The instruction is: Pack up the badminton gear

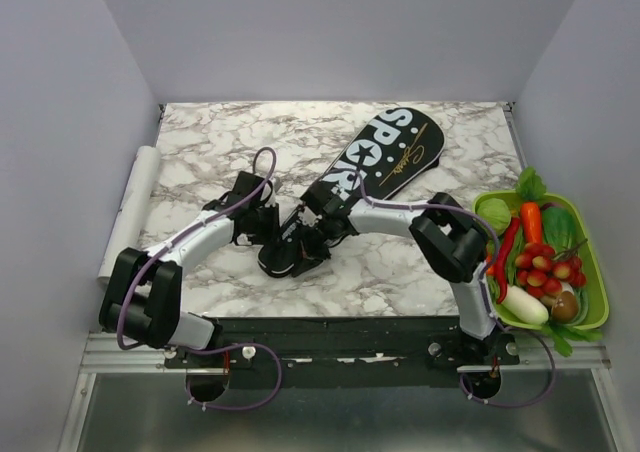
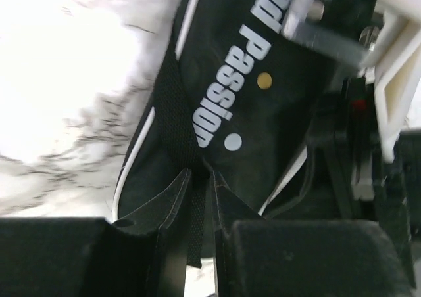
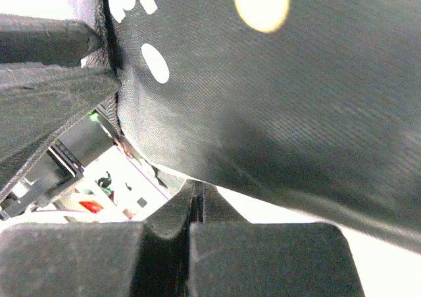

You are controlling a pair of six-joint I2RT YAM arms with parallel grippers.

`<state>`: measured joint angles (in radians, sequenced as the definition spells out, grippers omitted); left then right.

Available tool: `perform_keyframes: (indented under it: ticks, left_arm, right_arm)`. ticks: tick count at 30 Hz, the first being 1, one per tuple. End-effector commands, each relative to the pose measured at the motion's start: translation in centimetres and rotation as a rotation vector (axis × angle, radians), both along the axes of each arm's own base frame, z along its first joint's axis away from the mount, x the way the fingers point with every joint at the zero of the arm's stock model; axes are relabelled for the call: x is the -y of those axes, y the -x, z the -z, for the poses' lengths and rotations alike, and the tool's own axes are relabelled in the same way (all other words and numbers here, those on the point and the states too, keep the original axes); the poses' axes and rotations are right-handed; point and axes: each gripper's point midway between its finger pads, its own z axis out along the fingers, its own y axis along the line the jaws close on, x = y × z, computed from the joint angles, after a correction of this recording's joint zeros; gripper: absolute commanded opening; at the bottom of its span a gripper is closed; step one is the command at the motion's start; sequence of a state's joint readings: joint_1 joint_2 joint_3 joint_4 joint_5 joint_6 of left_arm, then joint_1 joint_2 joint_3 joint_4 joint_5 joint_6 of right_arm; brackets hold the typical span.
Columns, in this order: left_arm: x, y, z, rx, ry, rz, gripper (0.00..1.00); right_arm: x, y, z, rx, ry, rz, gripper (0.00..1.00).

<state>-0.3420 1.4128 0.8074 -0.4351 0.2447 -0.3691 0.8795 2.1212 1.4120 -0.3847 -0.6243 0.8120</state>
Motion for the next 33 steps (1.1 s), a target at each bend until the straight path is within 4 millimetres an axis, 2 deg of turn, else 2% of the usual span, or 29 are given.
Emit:
perform_keyframes:
  ticks: [1,2,4,5,7,10,12,16,22,28,33]
  left_arm:
    - [3.5,3.7,0.1,-0.104,0.091,0.101,0.24]
    - [3.8,3.8,0.1,-0.105,0.093,0.105,0.24]
    - [5.2,4.3,0.3,-0.111,0.11,0.13,0.24]
    - [5.8,4.4,0.3,-0.114,0.121,0.142,0.24]
    - [7.6,4.8,0.0,-0.118,0.159,0.177,0.24]
    - [9.9,5.2,-0.4,-0.109,0.19,0.233,0.24]
    - [10.5,5.0,-0.4,-0.109,0.19,0.249,0.24]
    - [10.3,4.5,0.4,-0.112,0.149,0.265,0.24]
    - [9.2,4.0,2.8,-0.13,0.047,0.271,0.21]
    - [8.9,3.7,3.8,-0.128,0.018,0.275,0.19]
    - [9.4,3.6,3.7,-0.118,0.044,0.296,0.18]
  right_arm:
    - [3.0,-1.9,-0.8,0.065,0.009,0.075,0.01]
    - [4.1,-1.4,0.0,0.063,0.028,0.06,0.01]
    - [5.7,-1.8,-0.1,0.075,0.04,0.074,0.01]
    - [6.9,-1.1,0.8,0.066,0.06,0.06,0.01]
    - [8.2,-1.1,0.7,0.079,0.069,0.059,0.01]
    - [10.2,-0.1,1.1,0.114,0.108,-0.005,0.01]
    - [11.0,0.7,1.3,0.12,0.118,-0.043,0.01]
    - [11.9,2.4,1.4,0.096,0.097,-0.095,0.01]
    - [11.3,3.2,0.6,0.091,0.06,-0.118,0.01]
    - [8.5,3.8,-1.7,0.07,-0.016,-0.138,0.01]
    - [6.1,4.9,-3.4,0.014,-0.083,-0.115,0.01]
